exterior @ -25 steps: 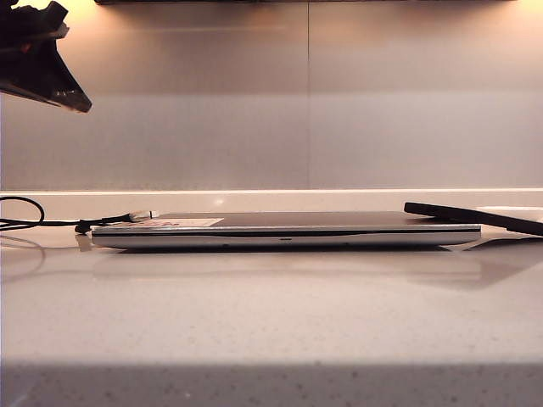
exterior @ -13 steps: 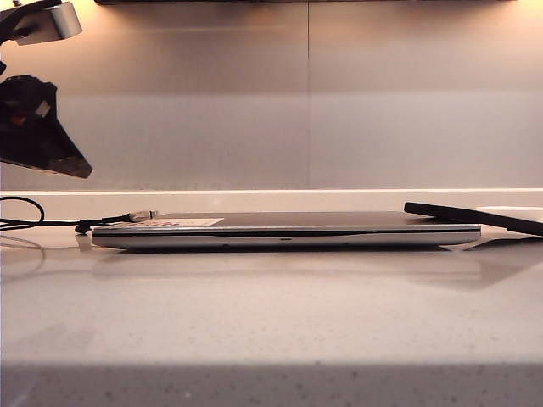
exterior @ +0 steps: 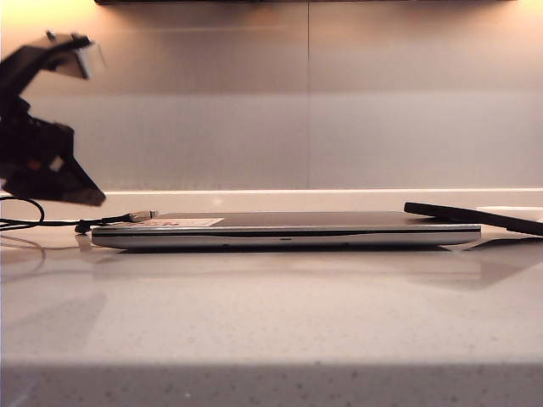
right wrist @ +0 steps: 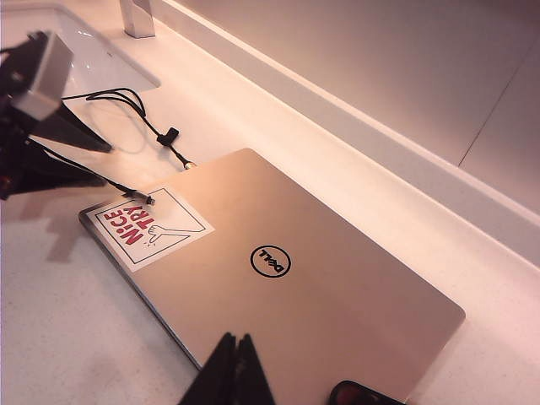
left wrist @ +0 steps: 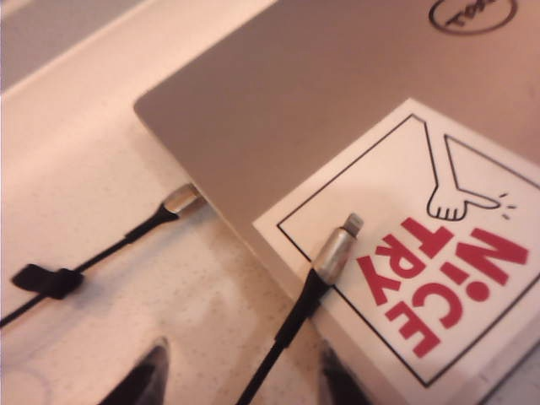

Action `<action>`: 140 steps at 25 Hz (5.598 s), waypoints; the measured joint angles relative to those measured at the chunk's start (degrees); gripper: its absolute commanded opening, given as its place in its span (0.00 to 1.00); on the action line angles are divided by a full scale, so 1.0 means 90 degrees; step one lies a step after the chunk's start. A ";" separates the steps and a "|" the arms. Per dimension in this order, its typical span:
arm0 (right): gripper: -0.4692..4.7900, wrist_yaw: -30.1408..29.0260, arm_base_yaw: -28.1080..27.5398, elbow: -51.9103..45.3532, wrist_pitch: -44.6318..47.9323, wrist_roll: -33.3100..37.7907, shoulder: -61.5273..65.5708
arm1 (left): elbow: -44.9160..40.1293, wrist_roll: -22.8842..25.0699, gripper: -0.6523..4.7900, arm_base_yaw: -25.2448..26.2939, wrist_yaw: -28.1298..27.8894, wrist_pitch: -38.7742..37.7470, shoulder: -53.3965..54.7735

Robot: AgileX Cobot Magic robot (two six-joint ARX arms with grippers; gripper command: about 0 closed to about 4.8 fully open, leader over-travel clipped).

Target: Pick up the charging cable and the phone, plug the charging cable into the charging port on the phone, and finally place them back on the table.

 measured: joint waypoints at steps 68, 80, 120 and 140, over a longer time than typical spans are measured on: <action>0.08 0.1137 -0.0355 0.0002 -0.0104 0.2968 0.0143 | 0.0680 -0.2263 0.11 -0.1088 -0.0007 0.0561 0.0189; 0.08 0.0695 -0.1766 0.0000 -0.0678 0.4619 0.0940 | 0.0680 -0.2778 0.11 -0.1780 -0.0010 0.0452 0.0187; 0.68 -0.2191 -0.3497 -0.0894 0.1054 0.7679 0.3696 | 0.0680 -0.2795 0.11 -0.1979 -0.0017 0.0461 0.0187; 0.27 -0.1836 -0.3483 -0.1246 0.2863 0.8580 0.4126 | 0.0680 -0.2795 0.11 -0.1979 -0.0017 0.0466 0.0187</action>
